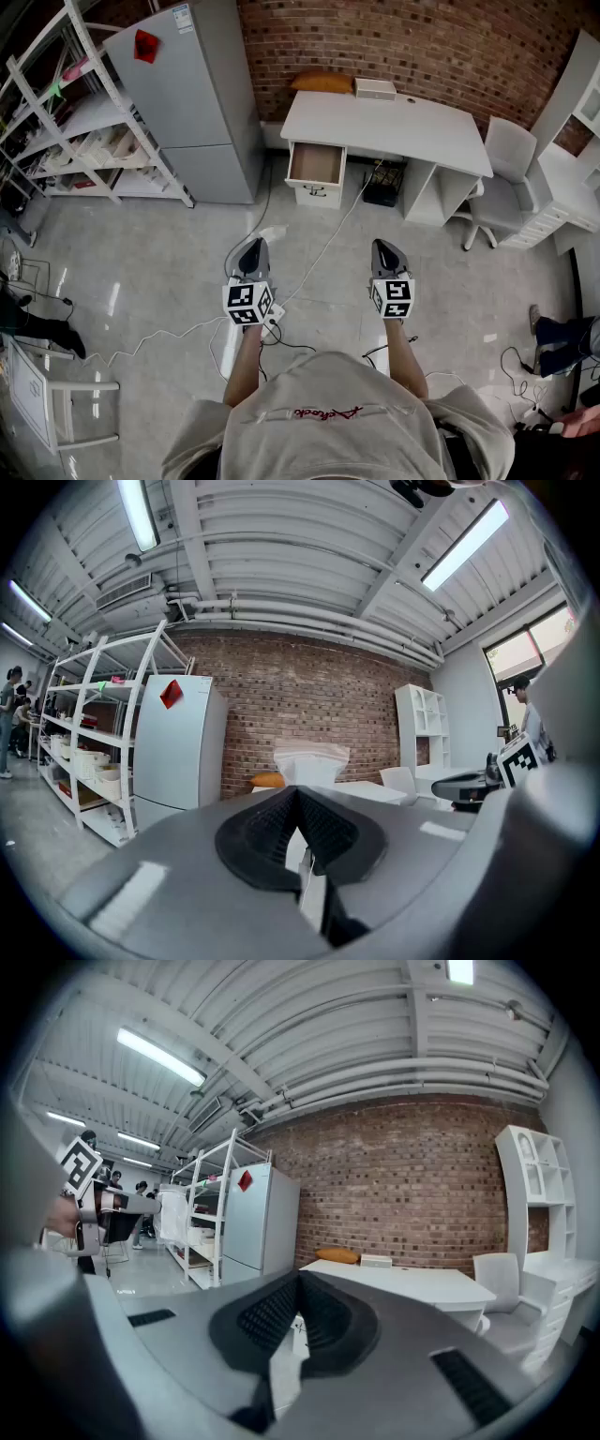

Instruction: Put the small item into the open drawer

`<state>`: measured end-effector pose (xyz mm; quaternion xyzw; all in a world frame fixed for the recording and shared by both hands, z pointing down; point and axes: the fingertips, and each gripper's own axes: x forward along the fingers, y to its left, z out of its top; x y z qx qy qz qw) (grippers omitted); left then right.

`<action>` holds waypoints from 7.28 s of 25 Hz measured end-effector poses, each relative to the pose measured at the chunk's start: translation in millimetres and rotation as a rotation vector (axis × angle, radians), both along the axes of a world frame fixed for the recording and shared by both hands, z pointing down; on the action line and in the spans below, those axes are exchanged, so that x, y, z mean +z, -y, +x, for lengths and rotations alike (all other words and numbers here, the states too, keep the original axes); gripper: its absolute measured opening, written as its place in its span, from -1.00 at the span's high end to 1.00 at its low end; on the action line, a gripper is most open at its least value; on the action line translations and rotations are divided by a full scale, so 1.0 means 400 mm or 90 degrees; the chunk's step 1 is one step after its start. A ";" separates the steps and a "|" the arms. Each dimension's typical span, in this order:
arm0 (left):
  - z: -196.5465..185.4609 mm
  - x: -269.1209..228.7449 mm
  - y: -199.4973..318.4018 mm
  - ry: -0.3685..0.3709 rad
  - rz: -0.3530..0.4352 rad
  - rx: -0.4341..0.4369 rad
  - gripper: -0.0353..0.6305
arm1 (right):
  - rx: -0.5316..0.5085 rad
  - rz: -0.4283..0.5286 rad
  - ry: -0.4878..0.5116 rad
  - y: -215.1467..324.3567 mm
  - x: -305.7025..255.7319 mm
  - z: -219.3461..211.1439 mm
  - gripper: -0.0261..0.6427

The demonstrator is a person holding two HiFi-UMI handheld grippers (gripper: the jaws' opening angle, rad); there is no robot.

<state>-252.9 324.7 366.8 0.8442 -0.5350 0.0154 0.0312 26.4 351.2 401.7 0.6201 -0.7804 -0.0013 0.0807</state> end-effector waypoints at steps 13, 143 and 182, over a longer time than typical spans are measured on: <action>0.025 0.017 0.004 0.003 -0.012 -0.004 0.87 | -0.026 -0.003 0.014 0.006 0.003 0.000 0.89; 0.427 0.189 1.517 0.024 -0.109 -0.058 0.87 | -0.197 -0.073 0.010 1.584 0.138 0.250 0.89; 0.359 0.715 1.417 0.030 -0.319 0.017 0.87 | -0.157 -0.260 0.032 1.419 0.590 0.111 0.89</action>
